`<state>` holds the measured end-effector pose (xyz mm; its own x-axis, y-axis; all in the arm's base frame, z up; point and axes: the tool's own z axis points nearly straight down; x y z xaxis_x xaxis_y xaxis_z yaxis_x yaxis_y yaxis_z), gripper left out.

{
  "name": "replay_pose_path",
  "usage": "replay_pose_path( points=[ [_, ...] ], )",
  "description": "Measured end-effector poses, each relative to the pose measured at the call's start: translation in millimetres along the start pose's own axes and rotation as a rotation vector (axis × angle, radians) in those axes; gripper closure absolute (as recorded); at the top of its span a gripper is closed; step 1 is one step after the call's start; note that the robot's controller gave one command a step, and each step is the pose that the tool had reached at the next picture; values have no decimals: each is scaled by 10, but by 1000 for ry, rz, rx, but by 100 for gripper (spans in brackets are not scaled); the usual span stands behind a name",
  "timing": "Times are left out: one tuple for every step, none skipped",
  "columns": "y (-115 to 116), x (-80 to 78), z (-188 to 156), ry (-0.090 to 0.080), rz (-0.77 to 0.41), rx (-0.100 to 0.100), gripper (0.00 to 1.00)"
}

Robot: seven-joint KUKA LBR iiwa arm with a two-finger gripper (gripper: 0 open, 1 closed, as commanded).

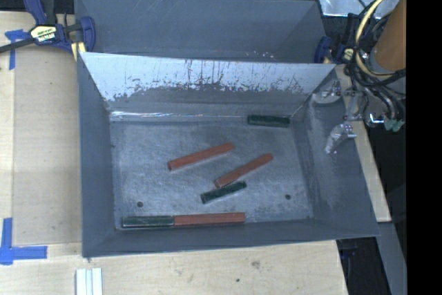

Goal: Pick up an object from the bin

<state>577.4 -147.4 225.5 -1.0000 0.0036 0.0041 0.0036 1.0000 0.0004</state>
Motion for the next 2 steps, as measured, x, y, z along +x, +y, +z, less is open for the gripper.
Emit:
replay_pose_path(
  points=[
    [7, -18, -46, -8, -3, 2, 0],
    [416, -95, 684, -12, -16, 3, 0]
  ],
)
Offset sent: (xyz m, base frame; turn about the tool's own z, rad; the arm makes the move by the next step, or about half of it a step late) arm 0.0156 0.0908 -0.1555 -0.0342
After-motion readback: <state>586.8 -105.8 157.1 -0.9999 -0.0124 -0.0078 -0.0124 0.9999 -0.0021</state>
